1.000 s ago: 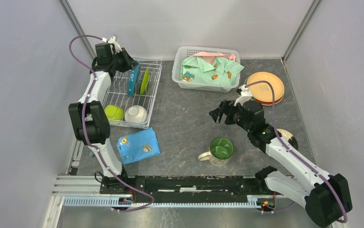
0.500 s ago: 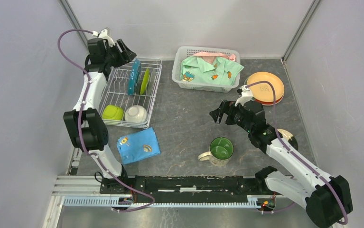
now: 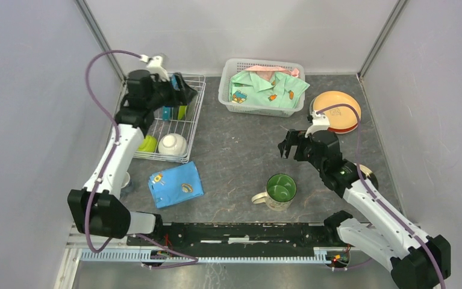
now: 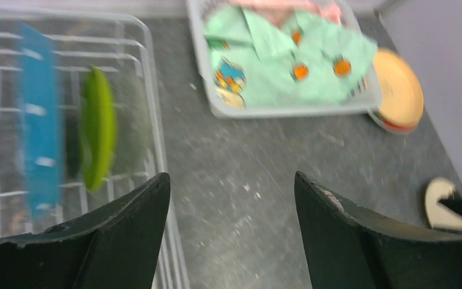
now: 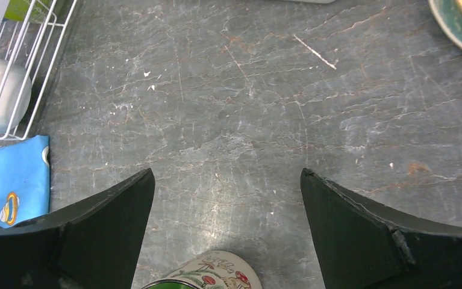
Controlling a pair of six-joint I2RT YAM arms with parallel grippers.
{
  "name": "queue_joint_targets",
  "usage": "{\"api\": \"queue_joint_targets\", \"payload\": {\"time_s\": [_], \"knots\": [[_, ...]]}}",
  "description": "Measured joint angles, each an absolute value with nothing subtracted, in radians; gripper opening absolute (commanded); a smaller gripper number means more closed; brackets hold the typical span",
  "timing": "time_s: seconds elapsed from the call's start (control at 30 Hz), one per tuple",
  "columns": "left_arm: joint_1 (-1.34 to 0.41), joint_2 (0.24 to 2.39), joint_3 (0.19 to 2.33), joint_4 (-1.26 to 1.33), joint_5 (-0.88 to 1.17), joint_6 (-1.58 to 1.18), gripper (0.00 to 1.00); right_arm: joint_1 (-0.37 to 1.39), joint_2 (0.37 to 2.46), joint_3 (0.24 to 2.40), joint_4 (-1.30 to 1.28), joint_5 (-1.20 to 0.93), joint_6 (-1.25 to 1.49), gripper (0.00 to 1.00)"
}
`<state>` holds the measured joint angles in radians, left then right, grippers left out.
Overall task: Load the mixed dishes into the dish rack
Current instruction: Move the dish rack to the corner of the board.
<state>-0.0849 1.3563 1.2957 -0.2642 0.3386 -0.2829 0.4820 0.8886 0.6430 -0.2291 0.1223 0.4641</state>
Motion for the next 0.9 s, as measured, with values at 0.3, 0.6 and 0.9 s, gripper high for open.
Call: {"api": "queue_joint_targets", "payload": {"time_s": [0.3, 0.6, 0.9], "knots": [[-0.313, 1.331, 1.158, -0.390, 0.152, -0.162, 0.75, 0.482, 0.839, 0.643, -0.242, 0.124, 0.428, 0.98], [-0.313, 1.329, 1.072, -0.424, 0.019, -0.107, 0.68, 0.482, 0.822, 0.620, -0.234, 0.085, 0.413, 0.98], [-0.313, 1.494, 1.071, -0.417, -0.013, -0.106, 0.33, 0.482, 0.791, 0.586, -0.197, 0.070, 0.407, 0.98]]}}
